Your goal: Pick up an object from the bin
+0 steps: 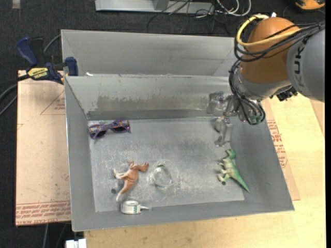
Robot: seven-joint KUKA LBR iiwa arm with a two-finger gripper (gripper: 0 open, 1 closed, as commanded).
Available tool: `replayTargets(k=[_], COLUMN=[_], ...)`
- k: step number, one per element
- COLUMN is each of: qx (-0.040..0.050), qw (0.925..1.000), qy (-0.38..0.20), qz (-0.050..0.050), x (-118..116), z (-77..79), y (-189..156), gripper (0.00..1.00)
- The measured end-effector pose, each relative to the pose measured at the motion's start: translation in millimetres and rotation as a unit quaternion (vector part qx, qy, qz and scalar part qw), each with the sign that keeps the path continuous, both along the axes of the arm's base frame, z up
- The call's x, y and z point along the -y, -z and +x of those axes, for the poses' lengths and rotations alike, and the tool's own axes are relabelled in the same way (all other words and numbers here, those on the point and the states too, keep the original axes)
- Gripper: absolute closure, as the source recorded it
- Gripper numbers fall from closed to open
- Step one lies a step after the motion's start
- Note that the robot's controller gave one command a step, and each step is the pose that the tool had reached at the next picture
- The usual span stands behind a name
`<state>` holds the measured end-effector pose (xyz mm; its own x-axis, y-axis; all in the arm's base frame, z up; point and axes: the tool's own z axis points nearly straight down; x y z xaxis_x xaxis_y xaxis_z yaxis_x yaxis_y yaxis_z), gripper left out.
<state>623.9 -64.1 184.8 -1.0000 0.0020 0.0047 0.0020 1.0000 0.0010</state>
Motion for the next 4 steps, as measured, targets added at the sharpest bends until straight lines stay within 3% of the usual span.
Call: replayTargets(k=[1,2,3,4], qx=[0.0033,0.0016,0.0066,0.0031], qw=[1.0000,0.9981,0.9949,0.9949], qy=[-0.001,-0.062,-0.101,-0.101], qz=[0.000,0.000,0.000,0.001], x=[-0.3,-54.2,-96.8,-121.2], z=[1.1,-45.2,-3.5,-90.8], y=[-5.0,70.1,58.6,85.7], gripper=[0.00,0.00,0.00,0.00])
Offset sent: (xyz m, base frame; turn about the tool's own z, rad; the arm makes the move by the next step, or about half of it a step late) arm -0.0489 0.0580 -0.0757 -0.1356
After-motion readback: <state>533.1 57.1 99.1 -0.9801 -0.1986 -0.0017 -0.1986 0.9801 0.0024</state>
